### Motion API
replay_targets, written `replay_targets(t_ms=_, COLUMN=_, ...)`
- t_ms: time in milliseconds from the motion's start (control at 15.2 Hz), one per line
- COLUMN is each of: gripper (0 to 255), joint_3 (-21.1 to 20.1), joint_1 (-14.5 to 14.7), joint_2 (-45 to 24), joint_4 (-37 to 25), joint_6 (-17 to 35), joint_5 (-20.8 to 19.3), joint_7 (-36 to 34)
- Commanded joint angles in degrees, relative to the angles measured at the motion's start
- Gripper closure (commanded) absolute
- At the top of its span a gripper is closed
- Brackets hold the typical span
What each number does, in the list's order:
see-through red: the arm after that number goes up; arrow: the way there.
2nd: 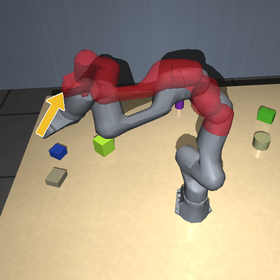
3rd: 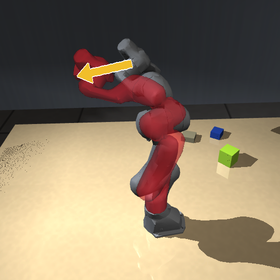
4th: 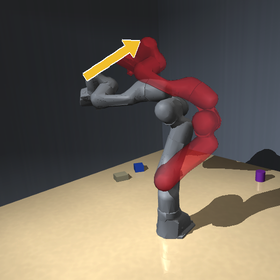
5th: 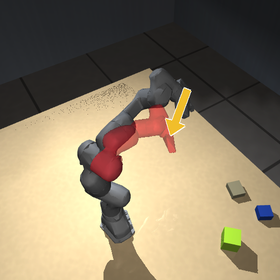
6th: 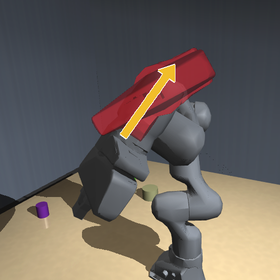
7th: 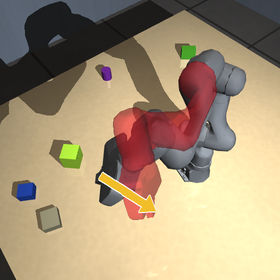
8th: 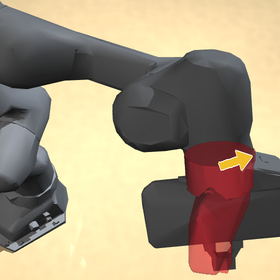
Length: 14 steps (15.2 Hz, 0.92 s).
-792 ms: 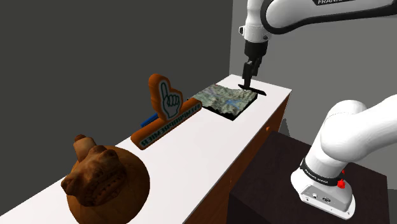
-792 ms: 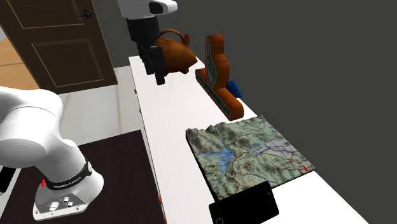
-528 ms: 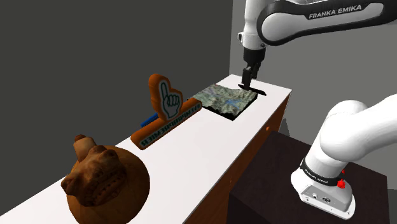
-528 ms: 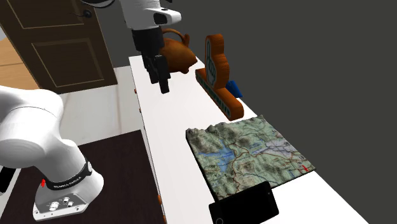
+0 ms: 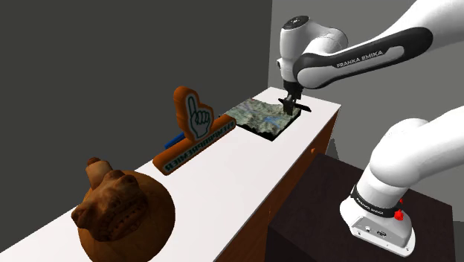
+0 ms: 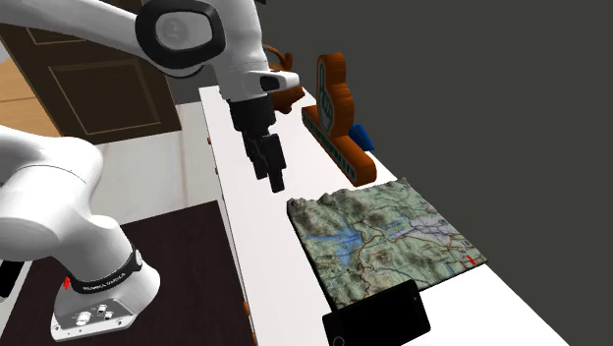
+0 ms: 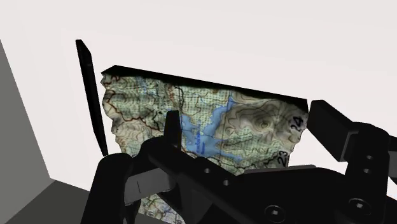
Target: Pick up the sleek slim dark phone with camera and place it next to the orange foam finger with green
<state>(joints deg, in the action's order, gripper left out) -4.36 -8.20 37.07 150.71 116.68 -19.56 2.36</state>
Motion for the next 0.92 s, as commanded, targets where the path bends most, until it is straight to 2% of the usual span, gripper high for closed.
replay_targets(t_ms=0, gripper=0, joint_3=-0.55, joint_1=-2.22, joint_2=-2.2, joint_4=1.63, joint_6=4.07, joint_5=-4.17, joint_7=-1.91)
replay_targets(t_ms=396, gripper=0, joint_3=-2.39, joint_1=-10.86, joint_2=-10.74, joint_4=3.55, joint_6=14.57, joint_5=-19.42, joint_7=-10.48)
replay_targets(t_ms=660, gripper=0, joint_3=-3.76, joint_1=-17.38, joint_2=-17.71, joint_4=2.28, joint_6=19.21, joint_5=-32.56, joint_7=-19.15)
replay_targets(t_ms=858, gripper=0, joint_3=-4.35, joint_1=-21.63, joint_2=-23.28, joint_4=0.03, joint_6=20.6, joint_5=-43.3, joint_7=-26.62)
